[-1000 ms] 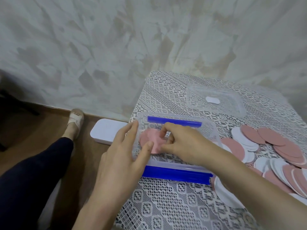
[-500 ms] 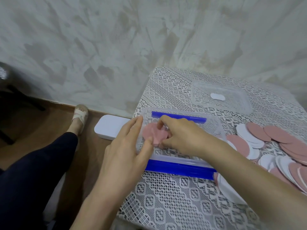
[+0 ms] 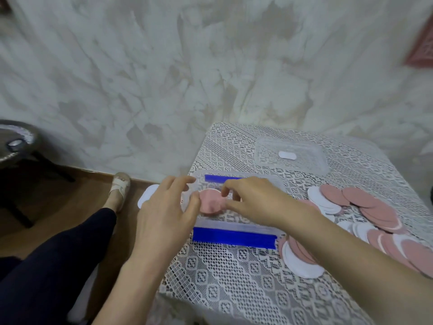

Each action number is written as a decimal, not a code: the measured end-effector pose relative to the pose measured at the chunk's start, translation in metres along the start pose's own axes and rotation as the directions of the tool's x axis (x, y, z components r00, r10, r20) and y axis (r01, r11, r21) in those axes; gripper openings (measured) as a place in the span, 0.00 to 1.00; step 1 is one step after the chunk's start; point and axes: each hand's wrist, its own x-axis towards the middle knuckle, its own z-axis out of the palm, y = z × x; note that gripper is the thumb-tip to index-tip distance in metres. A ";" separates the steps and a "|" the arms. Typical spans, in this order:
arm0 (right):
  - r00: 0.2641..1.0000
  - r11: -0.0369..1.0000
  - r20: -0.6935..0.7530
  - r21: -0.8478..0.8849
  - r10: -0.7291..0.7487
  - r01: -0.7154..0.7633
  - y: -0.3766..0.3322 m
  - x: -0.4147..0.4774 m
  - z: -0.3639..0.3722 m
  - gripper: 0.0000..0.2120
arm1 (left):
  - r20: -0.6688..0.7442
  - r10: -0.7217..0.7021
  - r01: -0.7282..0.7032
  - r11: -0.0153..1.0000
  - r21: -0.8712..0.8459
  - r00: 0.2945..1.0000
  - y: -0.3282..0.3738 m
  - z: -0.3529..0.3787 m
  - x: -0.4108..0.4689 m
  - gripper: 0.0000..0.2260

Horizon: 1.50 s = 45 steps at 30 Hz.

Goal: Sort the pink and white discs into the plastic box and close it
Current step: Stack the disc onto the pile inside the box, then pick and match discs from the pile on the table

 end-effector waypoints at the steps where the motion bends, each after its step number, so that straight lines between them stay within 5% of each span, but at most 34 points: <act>1: 0.999 0.998 -0.033 -0.067 -0.021 0.018 -0.001 -0.008 -0.005 0.13 | -0.003 0.012 -0.012 1.000 0.003 1.000 0.004 -0.002 -0.001 0.13; 7: 0.982 0.949 -0.173 -0.315 -0.082 0.024 0.005 -0.057 -0.032 0.15 | 0.098 0.199 -0.213 0.962 0.169 0.975 0.044 0.010 0.009 0.18; 24: 0.901 0.944 -0.336 -0.086 0.274 -0.319 0.153 -0.210 0.000 0.14 | 0.164 0.585 -0.591 0.806 -0.012 0.794 0.187 0.126 -0.047 0.17; 30: 0.888 0.932 -0.309 -0.009 0.342 -0.362 0.179 -0.230 0.024 0.12 | 0.272 0.576 -0.612 0.788 0.067 0.771 0.182 0.162 -0.057 0.16; 39: 0.829 0.861 -0.269 0.296 0.490 -0.413 0.208 -0.239 0.004 0.11 | 0.173 0.640 -0.660 0.741 0.120 0.749 0.184 0.164 -0.060 0.14; 45: 0.807 0.808 -0.132 0.245 0.575 -0.536 0.211 -0.261 0.002 0.15 | 0.191 0.613 -0.634 0.770 0.076 0.767 0.176 0.161 -0.064 0.16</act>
